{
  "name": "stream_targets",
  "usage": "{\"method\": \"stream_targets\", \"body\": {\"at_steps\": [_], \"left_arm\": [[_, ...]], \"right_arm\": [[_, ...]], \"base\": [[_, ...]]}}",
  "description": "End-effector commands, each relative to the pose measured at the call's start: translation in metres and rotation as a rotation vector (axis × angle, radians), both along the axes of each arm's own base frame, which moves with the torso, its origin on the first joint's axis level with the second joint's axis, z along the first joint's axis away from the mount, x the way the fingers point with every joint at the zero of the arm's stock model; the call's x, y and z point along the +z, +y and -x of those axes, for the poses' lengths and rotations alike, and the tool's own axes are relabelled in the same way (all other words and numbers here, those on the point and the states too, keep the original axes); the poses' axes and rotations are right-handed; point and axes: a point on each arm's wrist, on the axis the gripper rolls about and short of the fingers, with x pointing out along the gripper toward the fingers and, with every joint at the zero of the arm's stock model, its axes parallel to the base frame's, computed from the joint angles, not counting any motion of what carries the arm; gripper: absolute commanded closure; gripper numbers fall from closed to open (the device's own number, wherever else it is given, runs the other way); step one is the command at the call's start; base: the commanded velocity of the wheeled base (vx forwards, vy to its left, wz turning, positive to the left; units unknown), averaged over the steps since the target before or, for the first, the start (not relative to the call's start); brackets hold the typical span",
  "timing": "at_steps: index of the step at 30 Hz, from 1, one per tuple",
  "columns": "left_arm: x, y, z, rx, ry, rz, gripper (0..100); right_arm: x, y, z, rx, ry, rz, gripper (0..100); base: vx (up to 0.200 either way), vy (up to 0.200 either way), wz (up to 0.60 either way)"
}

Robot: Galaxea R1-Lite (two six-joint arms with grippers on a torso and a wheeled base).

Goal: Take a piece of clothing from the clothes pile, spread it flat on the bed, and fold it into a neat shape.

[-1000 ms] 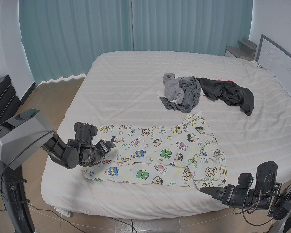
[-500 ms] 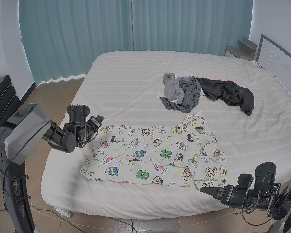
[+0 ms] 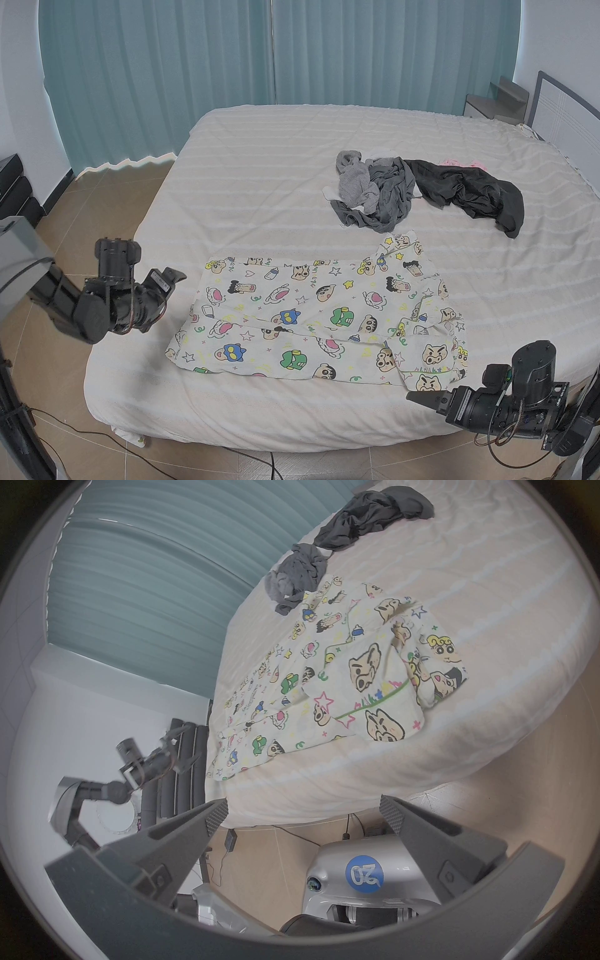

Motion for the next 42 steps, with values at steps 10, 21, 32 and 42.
{"method": "stream_targets", "body": {"at_steps": [10, 21, 32, 42], "left_arm": [[0.028, 0.015, 0.149, 0.014, -0.001, 0.197, 0], [0.017, 0.015, 0.154, -0.02, -0.003, 0.239, 0], [0.012, 0.015, 0.154, -0.022, -0.007, 0.24, 0], [0.012, 0.015, 0.155, -0.02, -0.007, 0.241, 0]], "right_arm": [[-0.07, 0.027, -0.016, -0.141, -0.005, 0.213, 0], [-0.073, 0.034, -0.029, -0.171, -0.089, 0.265, 0], [-0.065, 0.043, -0.059, -0.24, -0.218, 0.263, 0], [-0.055, 0.046, -0.058, -0.238, -0.256, 0.249, 100]], "base": [[0.0, 0.0, 0.0], [0.0, 0.0, 0.0], [0.0, 0.0, 0.0], [0.0, 0.0, 0.0]]}}
